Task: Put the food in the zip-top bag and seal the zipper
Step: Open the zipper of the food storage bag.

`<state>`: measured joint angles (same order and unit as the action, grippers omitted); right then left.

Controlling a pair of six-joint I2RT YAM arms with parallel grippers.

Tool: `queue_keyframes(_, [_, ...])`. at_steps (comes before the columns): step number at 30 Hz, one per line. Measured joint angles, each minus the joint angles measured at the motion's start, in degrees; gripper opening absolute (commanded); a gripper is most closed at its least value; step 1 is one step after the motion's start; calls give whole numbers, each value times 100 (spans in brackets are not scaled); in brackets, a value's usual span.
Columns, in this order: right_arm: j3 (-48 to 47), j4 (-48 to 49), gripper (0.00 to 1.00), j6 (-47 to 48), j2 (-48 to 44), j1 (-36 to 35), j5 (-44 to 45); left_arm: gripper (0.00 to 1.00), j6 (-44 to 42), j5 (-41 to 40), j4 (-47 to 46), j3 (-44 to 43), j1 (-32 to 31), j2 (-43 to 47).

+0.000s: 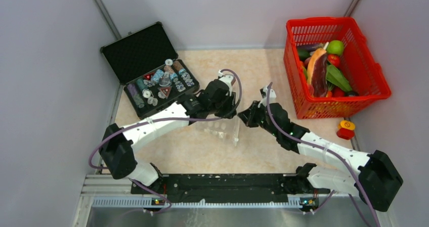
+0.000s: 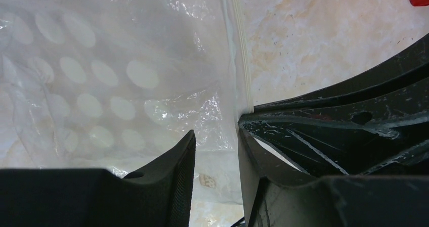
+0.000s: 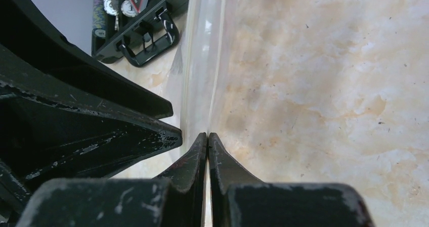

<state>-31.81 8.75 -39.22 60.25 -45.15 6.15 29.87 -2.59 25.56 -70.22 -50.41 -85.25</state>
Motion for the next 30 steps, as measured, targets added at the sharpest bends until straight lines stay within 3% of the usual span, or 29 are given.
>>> queue_keyframes(12, [35,236,0,-188,-39,0,7,43,-4,-142,177,-278,-122,-66])
queue_keyframes(21, [46,214,0,-304,-57,7,52,24,-31,-568,295,-372,-310,-229])
queue_keyframes(26, [79,240,0,-345,-136,4,44,23,-37,-1001,398,-374,-317,-247])
queue_keyframes(30, [81,236,0,-372,-138,4,48,28,-50,-1252,496,-385,-326,-247])
